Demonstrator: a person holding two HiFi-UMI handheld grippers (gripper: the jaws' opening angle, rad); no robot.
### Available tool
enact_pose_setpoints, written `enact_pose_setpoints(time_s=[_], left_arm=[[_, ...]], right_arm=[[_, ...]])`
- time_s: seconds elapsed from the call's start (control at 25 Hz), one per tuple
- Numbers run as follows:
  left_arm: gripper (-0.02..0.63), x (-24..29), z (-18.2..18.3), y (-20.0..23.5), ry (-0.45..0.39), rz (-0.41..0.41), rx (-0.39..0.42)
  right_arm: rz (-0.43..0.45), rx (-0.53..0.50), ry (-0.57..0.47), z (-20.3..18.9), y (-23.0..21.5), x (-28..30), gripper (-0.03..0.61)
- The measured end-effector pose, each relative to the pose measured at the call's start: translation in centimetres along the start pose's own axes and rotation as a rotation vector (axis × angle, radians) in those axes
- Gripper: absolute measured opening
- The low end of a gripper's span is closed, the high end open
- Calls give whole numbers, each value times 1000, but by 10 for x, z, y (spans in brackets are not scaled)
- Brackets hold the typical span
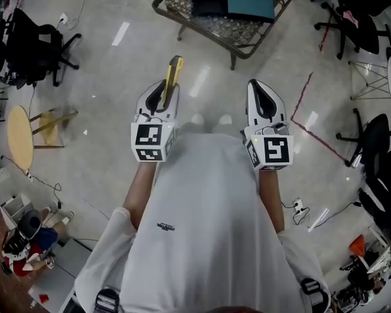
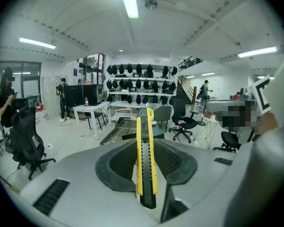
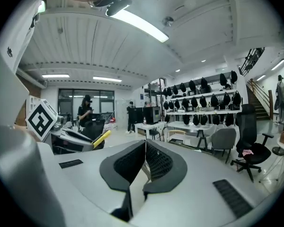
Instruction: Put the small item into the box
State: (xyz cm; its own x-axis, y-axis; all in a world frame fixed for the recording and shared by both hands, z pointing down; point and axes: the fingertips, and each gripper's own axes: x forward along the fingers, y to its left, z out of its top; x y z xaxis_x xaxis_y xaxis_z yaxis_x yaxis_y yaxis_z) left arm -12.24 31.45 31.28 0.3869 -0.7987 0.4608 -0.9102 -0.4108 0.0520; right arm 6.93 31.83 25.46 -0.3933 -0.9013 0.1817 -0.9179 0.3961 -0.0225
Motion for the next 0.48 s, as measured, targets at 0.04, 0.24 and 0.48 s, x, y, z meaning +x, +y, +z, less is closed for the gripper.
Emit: enact_pose_setpoints(time_s=[0.04,0.24,0.48], left_arm=[[108,1,2,-5,-7,1,-6],[109,2,13,-28,-42,9,-1],[109,7,22,-56,-52,21,-2]], right_arm=[[1,-5,-2,0,-4,-3,0],[-17,5,2,-4,-27,-17,0],[14,15,-3,-7,-45,-27,0]])
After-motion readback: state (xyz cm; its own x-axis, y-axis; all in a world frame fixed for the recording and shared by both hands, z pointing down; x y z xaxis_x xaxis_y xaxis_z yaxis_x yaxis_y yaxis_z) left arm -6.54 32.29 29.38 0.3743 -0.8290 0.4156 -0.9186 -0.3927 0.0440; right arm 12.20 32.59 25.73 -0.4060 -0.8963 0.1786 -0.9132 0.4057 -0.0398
